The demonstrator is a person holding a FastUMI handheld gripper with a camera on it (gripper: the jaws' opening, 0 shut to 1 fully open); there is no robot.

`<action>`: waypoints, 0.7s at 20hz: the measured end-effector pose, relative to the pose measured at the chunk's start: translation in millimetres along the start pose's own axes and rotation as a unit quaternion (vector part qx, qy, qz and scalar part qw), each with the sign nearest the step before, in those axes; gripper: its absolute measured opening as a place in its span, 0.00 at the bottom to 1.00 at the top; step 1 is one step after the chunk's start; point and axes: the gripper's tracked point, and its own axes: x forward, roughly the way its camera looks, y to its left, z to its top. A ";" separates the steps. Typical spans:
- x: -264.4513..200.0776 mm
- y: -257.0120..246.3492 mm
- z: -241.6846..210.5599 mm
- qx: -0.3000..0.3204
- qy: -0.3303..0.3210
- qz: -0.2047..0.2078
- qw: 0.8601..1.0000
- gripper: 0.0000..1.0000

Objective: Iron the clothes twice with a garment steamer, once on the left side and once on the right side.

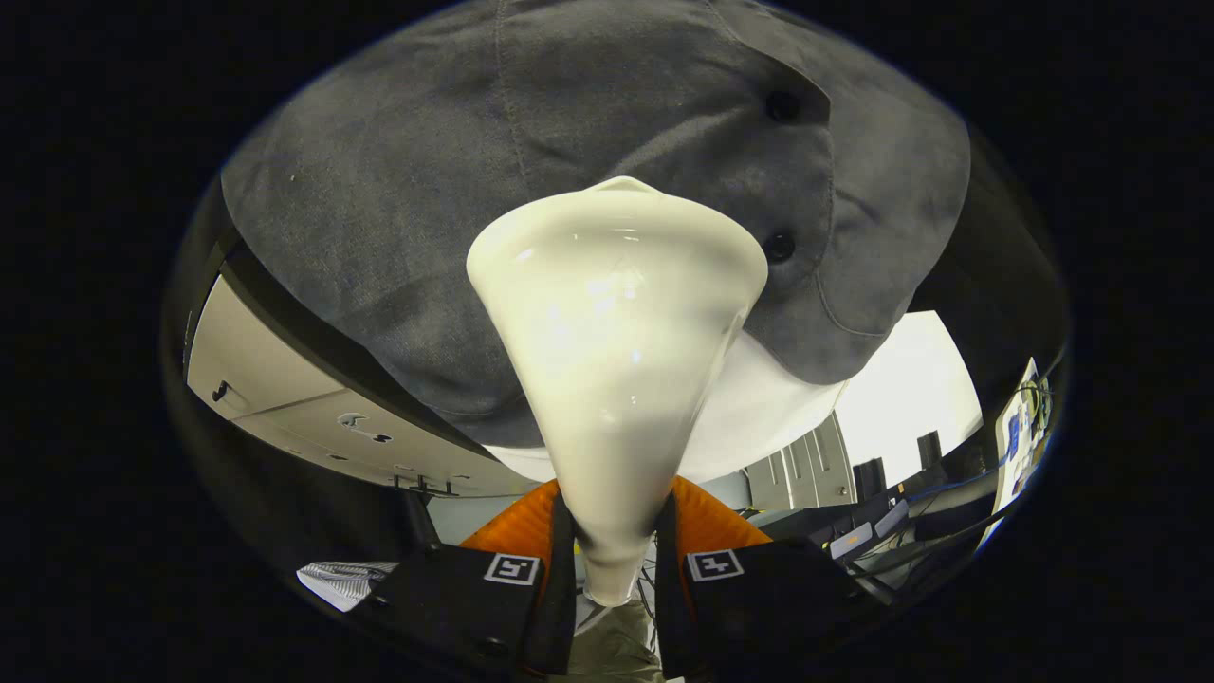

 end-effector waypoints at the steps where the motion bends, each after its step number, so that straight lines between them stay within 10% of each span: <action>1: -3.4 -0.7 1.7 0.000 -0.003 0.000 1.000 0.43; 14: -149.0 -6.4 108.2 -0.031 -0.129 0.015 0.991 0.42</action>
